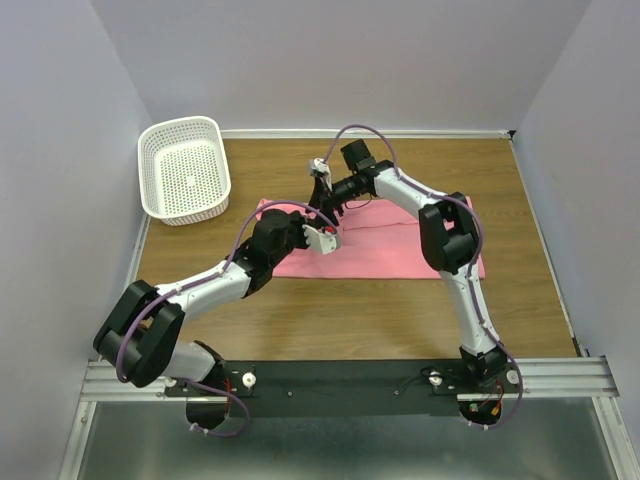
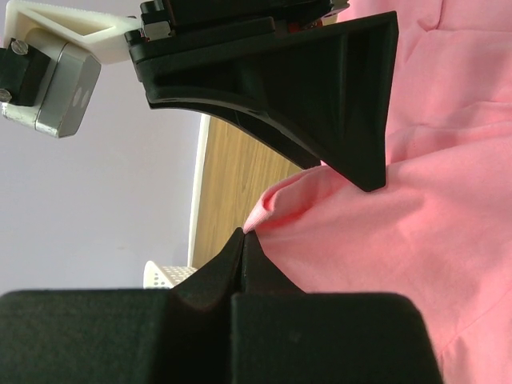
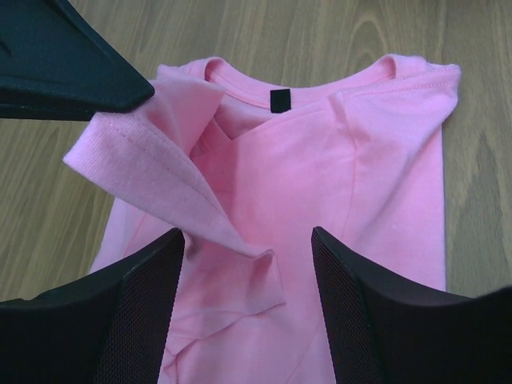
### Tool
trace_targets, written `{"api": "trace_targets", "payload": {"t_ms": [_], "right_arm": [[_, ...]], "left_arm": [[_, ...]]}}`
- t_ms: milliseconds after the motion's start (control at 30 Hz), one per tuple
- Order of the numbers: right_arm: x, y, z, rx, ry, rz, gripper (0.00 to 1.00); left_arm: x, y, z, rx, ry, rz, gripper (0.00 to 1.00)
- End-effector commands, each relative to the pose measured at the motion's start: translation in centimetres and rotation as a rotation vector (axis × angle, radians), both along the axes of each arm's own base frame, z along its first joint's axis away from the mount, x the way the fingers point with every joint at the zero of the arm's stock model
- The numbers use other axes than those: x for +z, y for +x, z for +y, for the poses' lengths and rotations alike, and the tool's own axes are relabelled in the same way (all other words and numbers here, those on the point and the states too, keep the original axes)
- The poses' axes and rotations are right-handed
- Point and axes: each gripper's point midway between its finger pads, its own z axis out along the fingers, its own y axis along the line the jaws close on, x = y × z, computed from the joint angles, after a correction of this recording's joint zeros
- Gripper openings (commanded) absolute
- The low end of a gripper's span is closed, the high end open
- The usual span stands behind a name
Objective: Fold and stack the t-shirts
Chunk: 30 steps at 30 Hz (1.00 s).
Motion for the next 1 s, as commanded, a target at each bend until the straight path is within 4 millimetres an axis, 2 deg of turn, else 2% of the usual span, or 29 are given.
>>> {"api": "trace_targets", "payload": {"t_ms": [0,267,467,833,967], "right_arm": [[1.9,-0.8,0.2,0.027,0.042,0.005,0.72],[3.5,-0.4,0.1,0.029,0.083,0.04,0.59],[3.9,-0.5,0.1,0.032,0.092,0.057,0.52],[3.4,0.2,0.3,0.016,0.08,0.078,0.33],[2.9,0.2,0.3,0.013,0.073,0.081,0.32]], "left_arm": [[1.1,0.1,-0.2,-0.017,-0.021,-0.027,0.0],[1.2,0.0,-0.1,-0.018,-0.017,-0.025,0.0],[1.1,0.0,-0.3,-0.022,-0.016,-0.022,0.0],[1.0,0.0,-0.4,-0.027,-0.016,-0.016,0.0],[1.1,0.1,-0.4,-0.024,-0.017,-0.018,0.0]]}}
